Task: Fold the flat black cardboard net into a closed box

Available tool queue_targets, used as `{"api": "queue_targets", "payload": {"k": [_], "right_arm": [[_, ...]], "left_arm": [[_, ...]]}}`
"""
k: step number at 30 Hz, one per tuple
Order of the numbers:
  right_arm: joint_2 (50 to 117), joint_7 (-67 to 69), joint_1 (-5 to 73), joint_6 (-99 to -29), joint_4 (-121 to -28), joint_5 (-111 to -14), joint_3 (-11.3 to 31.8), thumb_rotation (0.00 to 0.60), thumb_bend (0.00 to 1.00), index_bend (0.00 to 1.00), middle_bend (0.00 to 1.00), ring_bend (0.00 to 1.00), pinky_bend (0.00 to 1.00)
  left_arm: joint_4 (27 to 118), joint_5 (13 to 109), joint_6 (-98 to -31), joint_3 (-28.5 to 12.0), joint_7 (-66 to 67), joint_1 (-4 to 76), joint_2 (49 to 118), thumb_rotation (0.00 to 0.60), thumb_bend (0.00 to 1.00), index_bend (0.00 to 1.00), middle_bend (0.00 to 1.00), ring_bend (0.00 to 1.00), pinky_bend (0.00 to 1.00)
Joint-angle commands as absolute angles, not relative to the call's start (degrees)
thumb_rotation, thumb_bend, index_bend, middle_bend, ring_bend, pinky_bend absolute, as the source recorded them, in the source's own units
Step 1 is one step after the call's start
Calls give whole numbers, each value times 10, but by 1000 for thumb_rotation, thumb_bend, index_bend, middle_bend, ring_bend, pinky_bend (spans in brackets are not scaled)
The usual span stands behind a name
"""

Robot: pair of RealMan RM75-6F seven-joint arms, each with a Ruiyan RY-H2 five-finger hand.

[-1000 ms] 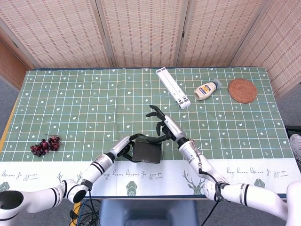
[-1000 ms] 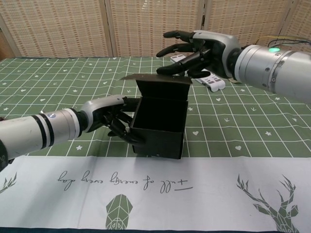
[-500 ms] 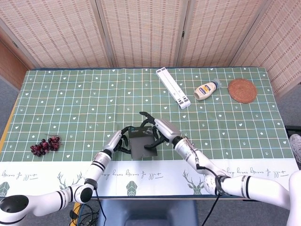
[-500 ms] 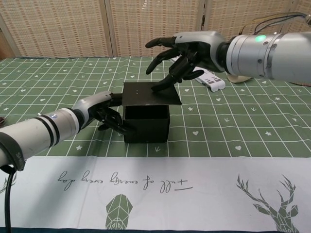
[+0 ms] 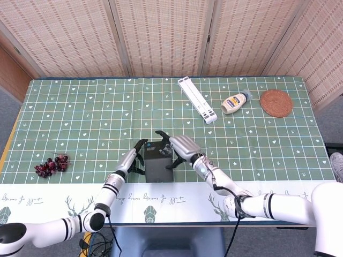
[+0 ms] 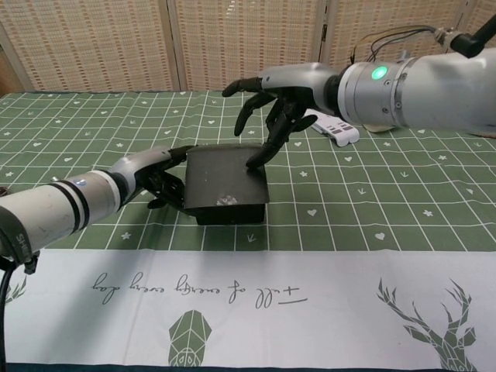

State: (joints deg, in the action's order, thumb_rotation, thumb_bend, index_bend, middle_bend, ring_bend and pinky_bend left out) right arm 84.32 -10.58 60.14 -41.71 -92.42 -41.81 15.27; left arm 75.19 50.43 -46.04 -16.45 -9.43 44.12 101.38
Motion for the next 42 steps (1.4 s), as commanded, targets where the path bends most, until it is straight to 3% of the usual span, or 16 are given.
{"api": "queue_targets", "payload": {"k": [1,19,27,36,39,42], "right_arm": [[848,-130,615,-431,-925,-400,142,600,0,31,287,755,1000],[914,-267,629,-543,-933,-425,81,600,0,104,288,760,1000],[961,-307,607,-605,-894,-484,61,600,0,126,288,767,1000],[1002,-295,578,-624,-832,-555,52,600,1,143,300,769,1000],[1019,-283,568,-630,-801,-585,47,600,44,173,318,778,1000],[1034,-269,558,-637,-769,-618,44,600,155,204,335,783,1000]], "left_arm": [[766,510,-459,-164,-91,435,1000,600,85,0,0,508,882],[888,528,-480,-137,-54,393,884,600,85,0,0,477,878],[923,536,-500,-127,-46,374,849,600,85,0,0,471,878],[930,560,-525,-108,-24,356,821,600,85,0,0,466,875],[926,569,-537,-104,-16,351,817,600,85,0,0,466,875],[918,573,-547,-104,-11,347,816,600,85,0,0,465,875]]}}
